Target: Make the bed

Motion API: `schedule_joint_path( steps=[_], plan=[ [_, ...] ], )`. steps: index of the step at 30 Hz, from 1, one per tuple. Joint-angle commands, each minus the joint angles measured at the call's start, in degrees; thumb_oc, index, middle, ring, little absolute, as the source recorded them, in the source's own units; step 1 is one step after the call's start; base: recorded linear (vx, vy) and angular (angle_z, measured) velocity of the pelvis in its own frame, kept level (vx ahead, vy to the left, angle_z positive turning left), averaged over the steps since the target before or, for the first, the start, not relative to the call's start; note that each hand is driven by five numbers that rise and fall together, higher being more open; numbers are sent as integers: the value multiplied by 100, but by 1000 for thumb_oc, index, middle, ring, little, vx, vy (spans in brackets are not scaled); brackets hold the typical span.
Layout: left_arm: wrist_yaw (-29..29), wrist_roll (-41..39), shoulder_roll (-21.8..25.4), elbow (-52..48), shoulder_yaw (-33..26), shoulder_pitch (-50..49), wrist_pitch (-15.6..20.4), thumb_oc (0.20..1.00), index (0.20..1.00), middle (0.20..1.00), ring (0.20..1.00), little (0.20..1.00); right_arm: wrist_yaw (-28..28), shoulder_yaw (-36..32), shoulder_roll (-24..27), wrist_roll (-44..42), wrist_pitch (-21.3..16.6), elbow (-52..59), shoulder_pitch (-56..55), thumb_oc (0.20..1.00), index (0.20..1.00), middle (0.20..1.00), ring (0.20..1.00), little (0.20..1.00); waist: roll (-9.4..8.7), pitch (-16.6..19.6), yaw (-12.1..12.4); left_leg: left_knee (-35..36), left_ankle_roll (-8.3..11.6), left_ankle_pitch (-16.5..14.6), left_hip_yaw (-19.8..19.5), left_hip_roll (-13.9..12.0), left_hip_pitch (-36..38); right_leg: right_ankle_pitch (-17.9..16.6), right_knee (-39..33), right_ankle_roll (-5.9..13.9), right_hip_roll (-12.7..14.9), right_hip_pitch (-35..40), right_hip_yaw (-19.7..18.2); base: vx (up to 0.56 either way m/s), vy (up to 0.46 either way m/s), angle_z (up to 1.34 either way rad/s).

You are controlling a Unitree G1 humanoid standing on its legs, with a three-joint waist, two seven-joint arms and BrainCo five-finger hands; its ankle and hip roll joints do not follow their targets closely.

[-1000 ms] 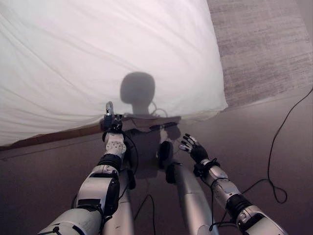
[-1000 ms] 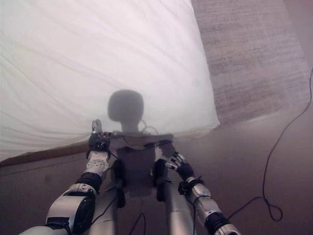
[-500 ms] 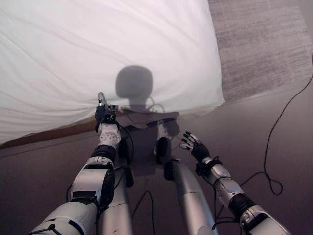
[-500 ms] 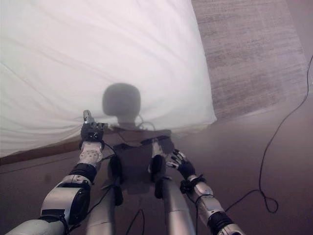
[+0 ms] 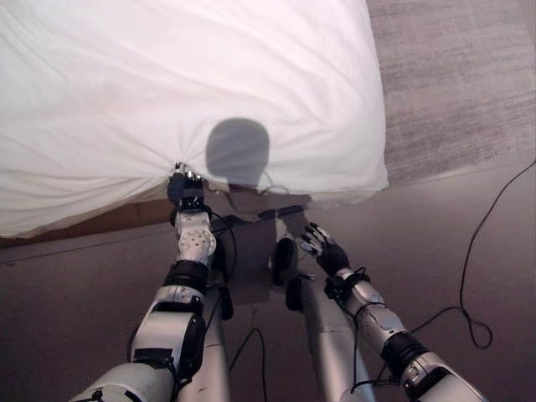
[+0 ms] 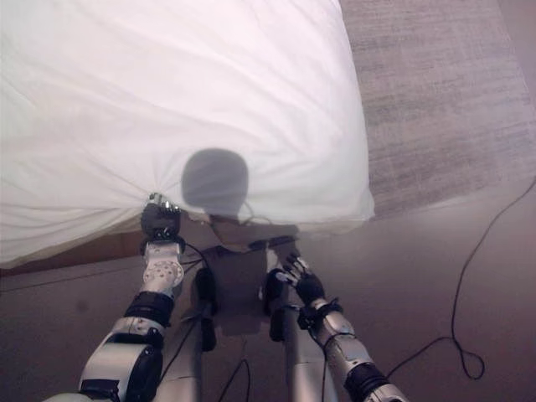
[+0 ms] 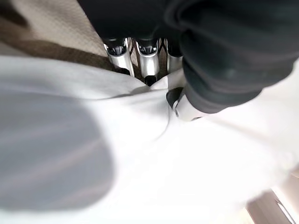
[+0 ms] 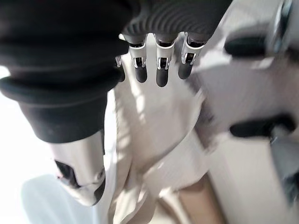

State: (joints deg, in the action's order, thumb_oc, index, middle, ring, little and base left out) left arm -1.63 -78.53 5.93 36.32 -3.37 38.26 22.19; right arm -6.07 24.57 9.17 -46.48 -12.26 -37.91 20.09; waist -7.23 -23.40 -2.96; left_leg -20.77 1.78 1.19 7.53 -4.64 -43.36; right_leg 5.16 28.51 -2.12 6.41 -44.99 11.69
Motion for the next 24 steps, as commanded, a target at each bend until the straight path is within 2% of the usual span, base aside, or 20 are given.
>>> schedule_joint_path(
  steps=[1,6,9,11,12,20,23,24],
  plan=[
    [552,17,-64,-798,408,-80,168,200,200,200,200,200,-256,120,-73,-659,-176,493,-250,1000,1000,1000,1000,1000,298,267,35,52,121,-58,-191,80,-93,-569,-887,779,169,158,37,-30,1,11],
    [556,-6,-212,-1440,768,-335,175,200,200,200,200,200,-486,261,-264,-1343,-23,433,-103,1000,1000,1000,1000,1000,347,99,193,160,66,-15,-227,143,69,-589,-986,776,188,349,70,-21,8,10],
    [562,-57,-377,-2113,1132,-518,224,200,200,200,200,200,-631,391,-710,-2315,200,-7,221,1000,1000,1000,1000,1000,416,-8,356,184,22,-21,-254,194,181,-602,-994,792,226,478,113,-11,34,14],
    [534,-35,-390,-2268,1210,-546,239,200,200,200,200,200,-667,403,-815,-2484,235,-111,338,1000,1000,1000,1000,1000,429,-41,402,176,14,-21,-260,206,197,-610,-990,794,232,503,121,-3,8,2],
    [560,-129,-478,-2557,1402,-582,265,200,200,200,200,200,-704,434,-1026,-2870,292,-293,536,1000,1000,1000,1000,1000,491,-72,495,258,23,18,-288,234,229,-628,-1057,804,242,563,166,0,0,0],
    [297,3,-613,-3386,1849,-484,443,200,200,200,200,200,-634,298,-1437,-3839,296,-246,1069,1000,1000,1000,1000,1000,610,-176,684,430,13,85,-388,330,382,-609,-1126,808,267,720,276,4,4,14],
    [241,33,-611,-3555,1917,-454,488,200,200,200,200,200,-619,275,-1459,-3984,237,-144,1145,1000,1000,1000,1000,1000,631,-185,702,411,8,81,-392,332,374,-608,-1114,807,286,734,290,0,0,0],
    [164,119,-569,-3949,1988,-429,533,200,200,200,200,200,-584,160,-1489,-4308,84,158,1249,1000,1000,1000,1000,1000,666,-178,716,421,-5,79,-394,340,385,-597,-1109,813,305,740,298,0,0,0]
  ],
)
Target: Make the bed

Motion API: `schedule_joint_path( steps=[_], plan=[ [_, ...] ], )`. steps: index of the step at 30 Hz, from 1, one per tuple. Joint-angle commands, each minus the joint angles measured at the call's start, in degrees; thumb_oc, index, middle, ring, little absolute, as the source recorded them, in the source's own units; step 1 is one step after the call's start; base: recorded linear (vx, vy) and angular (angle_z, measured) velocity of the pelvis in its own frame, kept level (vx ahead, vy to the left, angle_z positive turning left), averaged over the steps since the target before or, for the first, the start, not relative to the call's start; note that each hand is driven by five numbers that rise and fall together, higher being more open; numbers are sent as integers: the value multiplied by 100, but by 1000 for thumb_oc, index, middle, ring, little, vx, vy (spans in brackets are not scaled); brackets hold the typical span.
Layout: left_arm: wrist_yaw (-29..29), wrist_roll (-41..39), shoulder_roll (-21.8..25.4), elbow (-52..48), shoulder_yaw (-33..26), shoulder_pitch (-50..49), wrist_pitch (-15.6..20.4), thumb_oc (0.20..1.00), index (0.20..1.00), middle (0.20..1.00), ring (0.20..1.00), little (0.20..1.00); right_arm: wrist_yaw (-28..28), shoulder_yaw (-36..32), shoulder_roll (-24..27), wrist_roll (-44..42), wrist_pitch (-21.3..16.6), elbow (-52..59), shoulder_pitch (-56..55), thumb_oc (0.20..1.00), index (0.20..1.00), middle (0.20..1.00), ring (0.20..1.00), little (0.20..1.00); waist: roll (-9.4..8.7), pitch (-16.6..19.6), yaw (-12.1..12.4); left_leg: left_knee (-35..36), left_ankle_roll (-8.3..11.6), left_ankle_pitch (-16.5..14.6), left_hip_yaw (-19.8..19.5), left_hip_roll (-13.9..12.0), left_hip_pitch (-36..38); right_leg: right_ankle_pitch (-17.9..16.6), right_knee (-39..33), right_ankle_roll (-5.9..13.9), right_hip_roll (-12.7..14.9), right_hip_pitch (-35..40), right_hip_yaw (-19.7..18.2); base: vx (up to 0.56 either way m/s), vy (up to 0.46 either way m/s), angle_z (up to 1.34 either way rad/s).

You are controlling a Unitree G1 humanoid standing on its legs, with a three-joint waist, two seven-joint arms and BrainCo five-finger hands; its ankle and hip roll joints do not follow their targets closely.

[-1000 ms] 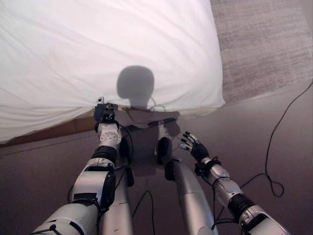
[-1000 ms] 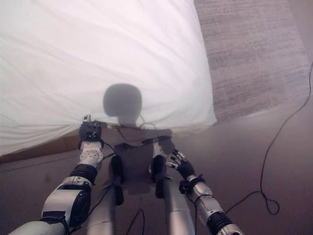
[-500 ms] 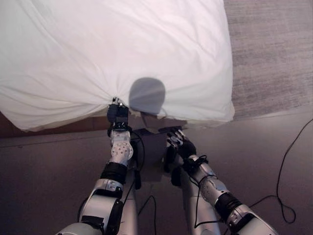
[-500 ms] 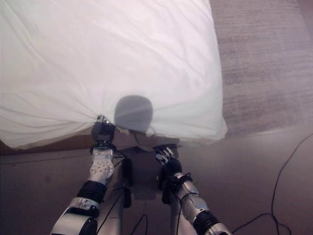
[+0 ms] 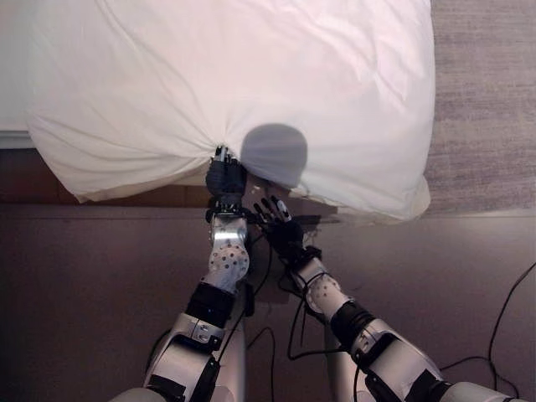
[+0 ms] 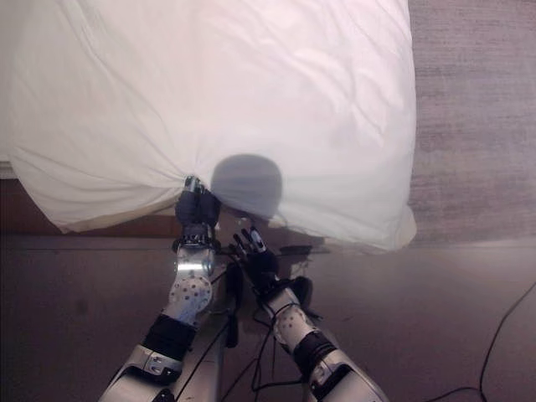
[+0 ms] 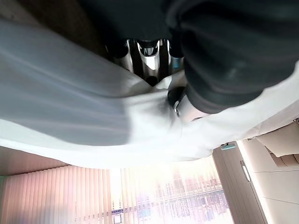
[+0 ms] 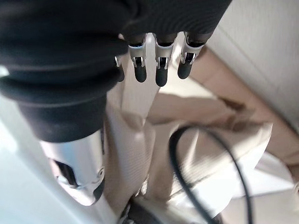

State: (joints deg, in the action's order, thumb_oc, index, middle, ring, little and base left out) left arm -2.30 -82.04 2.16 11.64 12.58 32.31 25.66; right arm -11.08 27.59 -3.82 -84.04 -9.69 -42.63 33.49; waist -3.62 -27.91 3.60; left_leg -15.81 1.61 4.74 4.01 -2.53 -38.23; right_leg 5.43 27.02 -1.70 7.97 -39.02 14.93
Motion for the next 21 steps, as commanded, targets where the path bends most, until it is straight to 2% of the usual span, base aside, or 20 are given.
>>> schedule_joint_path(
  steps=[1,4,5,7,8,9,13,21],
  plan=[
    [220,479,-192,-1491,397,162,186,200,200,200,200,200,-80,-143,-190,-553,-174,633,-92,1000,1000,1000,1000,1000,305,272,62,-76,13,-276,-42,129,-128,-624,-960,771,149,144,-27,15,37,3],
    [110,579,-194,-1742,437,188,242,200,200,200,200,200,-24,-321,-174,-740,-369,876,-8,1000,1000,1000,1000,1000,328,293,62,-78,7,-281,-51,138,-130,-610,-953,769,157,145,-26,0,0,0],
    [57,639,-186,-1899,422,210,295,200,200,200,200,200,-17,-483,-123,-848,-547,1133,48,1000,1000,1000,1000,1000,341,314,56,-77,1,-289,-70,148,-128,-592,-956,772,163,154,-2,0,0,0],
    [36,661,-192,-1942,420,206,323,200,200,200,200,200,-2,-543,-100,-872,-632,1223,69,1000,1000,1000,1000,1000,352,318,52,-89,-7,-299,-77,153,-131,-591,-941,771,169,146,-5,0,0,0],
    [-7,708,-184,-2032,357,197,388,200,200,200,200,200,-13,-709,-22,-865,-811,1451,106,1000,1000,1000,1000,1000,368,332,36,-82,-14,-307,-80,161,-130,-582,-921,770,176,125,-10,0,0,0],
    [-9,709,-184,-2033,357,196,388,200,200,200,200,200,-12,-709,-22,-864,-811,1452,105,1000,1000,1000,1000,1000,368,333,36,-82,-14,-307,-80,161,-131,-581,-920,770,176,124,-10,0,0,0],
    [-141,857,-120,-2137,188,127,548,200,200,200,200,200,-73,-1130,198,-825,-1224,2066,35,1000,1000,1000,1000,1000,386,363,-14,-91,-17,-323,-73,165,-156,-563,-896,785,193,80,-13,0,0,0],
    [-298,982,16,-2162,-136,11,737,200,200,200,200,200,-80,-1840,445,-951,-1607,2247,-59,1000,1000,1000,1000,1000,438,441,-66,-173,-45,-393,-46,169,-251,-512,-810,813,221,-40,-42,0,0,0]
  ],
)
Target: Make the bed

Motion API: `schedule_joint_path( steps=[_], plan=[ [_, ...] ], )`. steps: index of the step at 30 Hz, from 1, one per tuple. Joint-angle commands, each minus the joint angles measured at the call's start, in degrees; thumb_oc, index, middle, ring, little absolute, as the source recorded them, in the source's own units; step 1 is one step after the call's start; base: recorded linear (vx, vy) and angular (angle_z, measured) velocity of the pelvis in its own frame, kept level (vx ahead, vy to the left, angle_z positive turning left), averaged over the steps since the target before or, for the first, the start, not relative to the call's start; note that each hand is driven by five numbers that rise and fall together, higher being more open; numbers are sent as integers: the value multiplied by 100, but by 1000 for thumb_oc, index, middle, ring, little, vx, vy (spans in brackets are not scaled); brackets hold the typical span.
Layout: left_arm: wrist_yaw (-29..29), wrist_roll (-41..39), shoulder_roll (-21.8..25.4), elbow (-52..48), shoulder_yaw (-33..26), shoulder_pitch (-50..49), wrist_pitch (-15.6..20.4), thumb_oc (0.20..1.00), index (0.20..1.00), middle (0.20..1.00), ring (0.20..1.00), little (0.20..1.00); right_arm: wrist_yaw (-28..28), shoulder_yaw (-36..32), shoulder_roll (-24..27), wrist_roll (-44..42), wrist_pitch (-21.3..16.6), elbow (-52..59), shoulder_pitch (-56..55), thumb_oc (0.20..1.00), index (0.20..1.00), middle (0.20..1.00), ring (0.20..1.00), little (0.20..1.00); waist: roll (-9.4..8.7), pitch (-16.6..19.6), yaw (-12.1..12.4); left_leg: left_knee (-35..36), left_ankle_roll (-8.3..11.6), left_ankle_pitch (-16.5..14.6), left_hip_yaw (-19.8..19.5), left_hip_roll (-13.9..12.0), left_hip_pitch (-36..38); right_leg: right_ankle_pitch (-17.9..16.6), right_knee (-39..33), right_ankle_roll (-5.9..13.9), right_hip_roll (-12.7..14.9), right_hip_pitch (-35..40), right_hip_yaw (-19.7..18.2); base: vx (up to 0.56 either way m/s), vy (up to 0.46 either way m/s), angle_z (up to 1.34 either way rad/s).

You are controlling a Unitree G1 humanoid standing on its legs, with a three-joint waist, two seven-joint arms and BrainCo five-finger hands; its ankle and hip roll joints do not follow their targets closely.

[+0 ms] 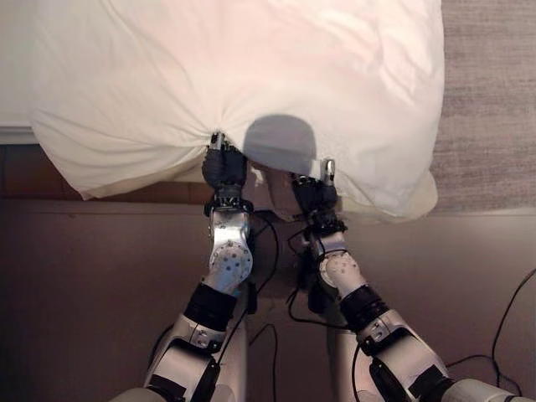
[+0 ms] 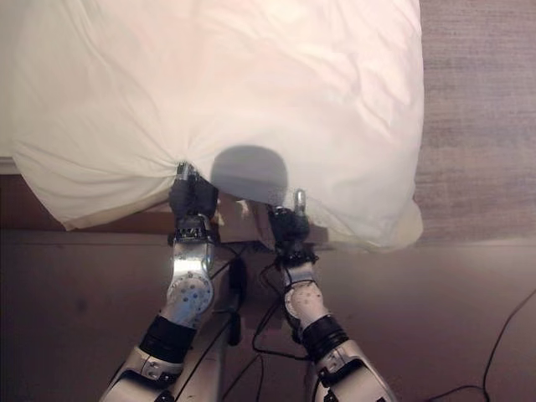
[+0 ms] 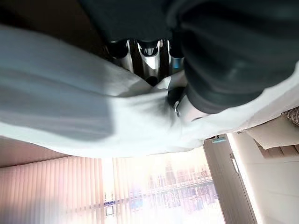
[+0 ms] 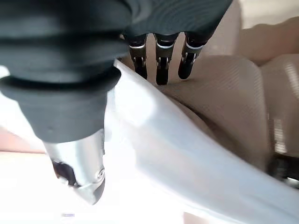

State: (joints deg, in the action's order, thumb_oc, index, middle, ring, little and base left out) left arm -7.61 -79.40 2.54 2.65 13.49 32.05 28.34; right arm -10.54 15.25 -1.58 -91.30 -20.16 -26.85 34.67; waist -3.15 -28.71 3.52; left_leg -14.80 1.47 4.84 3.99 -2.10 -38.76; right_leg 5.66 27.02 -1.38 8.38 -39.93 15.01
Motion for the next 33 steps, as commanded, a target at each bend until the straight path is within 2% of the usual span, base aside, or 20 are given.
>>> schedule_joint_path(
  steps=[1,8,16,27,28,29,30,33],
  plan=[
    [229,721,-23,-1265,-224,38,470,200,200,200,200,200,-135,-610,222,-226,-560,666,-173,1000,1000,1000,1000,1000,391,523,-55,-276,-31,-403,-43,127,-202,-535,-807,782,179,45,-51,0,0,0],
    [76,811,65,-1315,-425,-27,562,200,200,200,200,200,195,-1129,333,-256,-873,507,-108,1000,1000,1000,1000,1000,415,575,-60,-291,-44,-434,-24,128,-247,-508,-773,800,183,-22,-71,0,0,0],
    [-72,953,209,-1390,-679,-39,620,200,200,200,200,200,457,-1751,664,-296,-927,-70,84,1000,1000,1000,1000,1000,423,623,-30,-311,-30,-456,-28,111,-287,-469,-740,807,203,-66,-57,0,0,0],
    [-241,1178,344,-1516,-885,-38,721,200,200,200,200,200,591,-2265,999,-396,-1055,-404,160,1000,1000,1000,1000,1000,419,683,-66,-363,-13,-478,-6,90,-348,-440,-657,809,202,-150,-87,3,-1,0],
    [-246,1198,357,-1526,-917,-40,731,200,200,200,200,200,599,-2305,1032,-401,-1054,-439,153,796,796,796,796,796,419,689,-68,-379,-10,-487,-9,89,-350,-430,-634,804,201,-152,-90,0,0,0],
    [-246,1202,355,-1545,-934,-33,747,200,200,200,200,200,600,-2344,1055,-397,-1069,-466,137,536,536,536,536,536,413,701,-79,-373,-22,-453,-10,87,-375,-463,-639,793,204,-181,-89,0,0,0],
    [-251,1201,356,-1554,-941,-36,759,200,200,200,200,200,611,-2373,1076,-385,-1069,-491,126,200,200,200,200,200,409,718,-87,-375,-22,-454,-6,84,-378,-465,-636,794,206,-193,-88,0,0,0],
    [-308,1217,353,-1536,-949,-38,794,200,200,200,200,200,672,-2359,1077,-334,-1100,-456,95,200,200,200,200,200,389,747,-101,-375,-32,-455,-3,80,-383,-471,-628,802,204,-212,-100,0,0,0]
  ],
)
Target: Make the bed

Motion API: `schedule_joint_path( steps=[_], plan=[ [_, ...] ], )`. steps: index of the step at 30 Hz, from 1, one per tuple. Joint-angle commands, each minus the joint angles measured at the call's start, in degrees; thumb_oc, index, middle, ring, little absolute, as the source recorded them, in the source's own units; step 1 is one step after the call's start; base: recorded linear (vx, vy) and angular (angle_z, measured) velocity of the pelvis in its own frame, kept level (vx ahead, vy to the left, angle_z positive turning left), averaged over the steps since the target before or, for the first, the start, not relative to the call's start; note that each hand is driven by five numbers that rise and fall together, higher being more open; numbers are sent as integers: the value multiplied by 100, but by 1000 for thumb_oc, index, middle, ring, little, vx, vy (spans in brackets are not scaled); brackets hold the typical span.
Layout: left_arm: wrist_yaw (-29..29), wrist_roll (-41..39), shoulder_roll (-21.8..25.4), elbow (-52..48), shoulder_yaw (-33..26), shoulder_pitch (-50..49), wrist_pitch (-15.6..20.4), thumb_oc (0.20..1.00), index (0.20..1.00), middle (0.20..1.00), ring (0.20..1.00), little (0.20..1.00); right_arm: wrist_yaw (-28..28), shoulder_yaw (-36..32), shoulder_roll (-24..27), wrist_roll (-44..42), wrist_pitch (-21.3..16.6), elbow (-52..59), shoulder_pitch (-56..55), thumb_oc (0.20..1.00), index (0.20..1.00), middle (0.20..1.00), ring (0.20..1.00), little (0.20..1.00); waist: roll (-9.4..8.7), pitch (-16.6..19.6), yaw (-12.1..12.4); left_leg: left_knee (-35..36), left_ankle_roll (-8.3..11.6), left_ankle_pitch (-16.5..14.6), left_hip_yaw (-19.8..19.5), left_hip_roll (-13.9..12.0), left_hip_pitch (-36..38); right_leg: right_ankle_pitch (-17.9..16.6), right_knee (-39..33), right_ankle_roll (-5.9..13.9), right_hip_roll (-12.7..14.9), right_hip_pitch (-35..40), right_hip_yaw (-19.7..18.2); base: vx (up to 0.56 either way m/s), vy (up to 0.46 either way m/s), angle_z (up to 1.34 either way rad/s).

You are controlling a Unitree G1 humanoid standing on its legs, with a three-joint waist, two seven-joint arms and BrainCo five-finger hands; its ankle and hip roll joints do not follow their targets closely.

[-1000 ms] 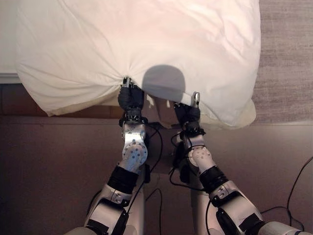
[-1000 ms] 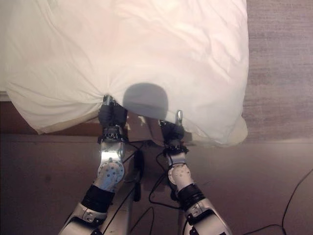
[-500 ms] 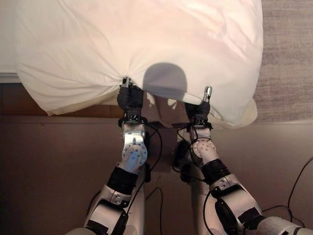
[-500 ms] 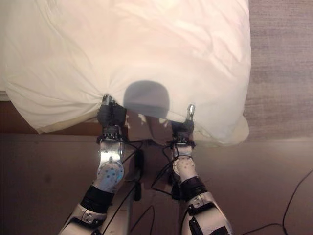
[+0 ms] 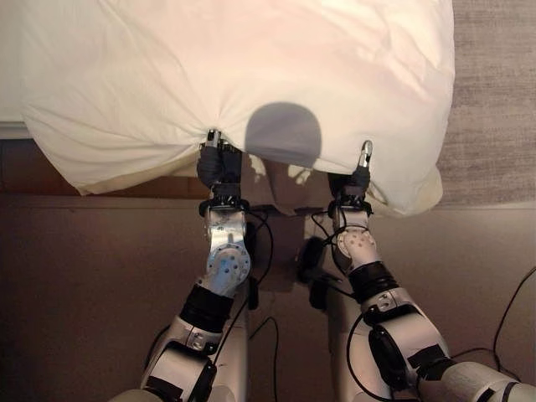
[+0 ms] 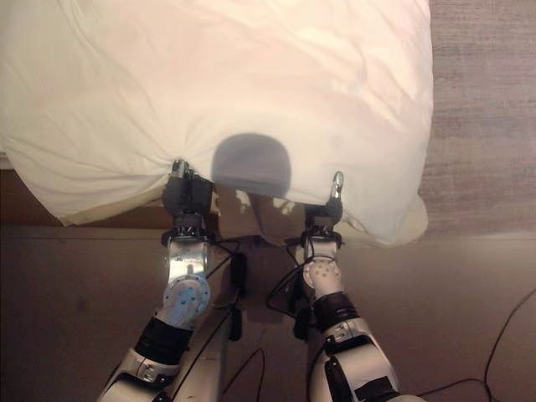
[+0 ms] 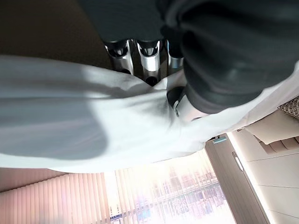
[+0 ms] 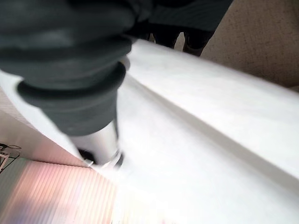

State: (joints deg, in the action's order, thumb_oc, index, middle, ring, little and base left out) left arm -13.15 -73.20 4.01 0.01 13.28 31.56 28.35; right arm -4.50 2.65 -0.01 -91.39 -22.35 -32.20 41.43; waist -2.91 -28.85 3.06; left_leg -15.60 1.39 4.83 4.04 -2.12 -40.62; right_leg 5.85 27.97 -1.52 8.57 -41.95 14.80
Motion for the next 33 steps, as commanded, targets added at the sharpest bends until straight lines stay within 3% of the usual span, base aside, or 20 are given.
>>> schedule_joint_path(
  steps=[1,12,13,14,23,26,33],
  plan=[
    [238,594,204,-1260,-933,12,801,200,200,200,200,200,56,-1109,913,-321,-897,118,-591,200,200,200,200,200,364,765,-62,-288,-23,-453,-8,80,-193,-492,-721,816,184,-13,-84,0,0,0],
    [178,443,117,-1003,-1061,-143,814,200,200,200,200,200,-176,-815,548,-164,-1192,1555,-1089,200,200,200,200,200,338,812,-162,-269,-7,-483,20,70,-124,-457,-717,822,167,23,-116,0,0,0],
    [188,416,117,-971,-1085,-210,793,363,363,363,363,363,-221,-746,500,-131,-1210,1778,-1181,200,200,200,200,200,328,819,-178,-263,-15,-442,28,72,-147,-494,-730,809,166,4,-113,0,0,0],
    [202,383,111,-943,-1089,-280,769,1000,1000,1000,1000,1000,-236,-689,483,-81,-1224,1928,-1247,200,200,200,200,200,319,822,-187,-268,-9,-481,32,70,-127,-460,-719,819,162,25,-113,0,0,0],
    [679,-197,99,-518,-1063,-1019,355,1000,1000,1000,1000,1000,-520,-214,372,439,-1248,3636,-1690,200,200,200,200,200,290,800,-237,-195,-22,-436,50,90,-90,-526,-789,810,132,43,-164,0,0,0],
    [808,-426,88,-194,-812,-1396,30,1000,1000,1000,1000,1000,-533,136,454,861,-1210,4459,-1743,200,200,200,200,200,265,757,-244,-170,-28,-409,85,83,-71,-555,-800,802,122,48,-185,0,0,0],
    [831,-602,36,229,-317,-1618,-266,1000,1000,1000,1000,1000,-596,688,600,1082,-1074,5144,-1583,200,200,200,200,200,211,719,-285,-210,-50,-410,151,63,-67,-592,-795,788,121,48,-209,-10,1,-2]
  ],
)
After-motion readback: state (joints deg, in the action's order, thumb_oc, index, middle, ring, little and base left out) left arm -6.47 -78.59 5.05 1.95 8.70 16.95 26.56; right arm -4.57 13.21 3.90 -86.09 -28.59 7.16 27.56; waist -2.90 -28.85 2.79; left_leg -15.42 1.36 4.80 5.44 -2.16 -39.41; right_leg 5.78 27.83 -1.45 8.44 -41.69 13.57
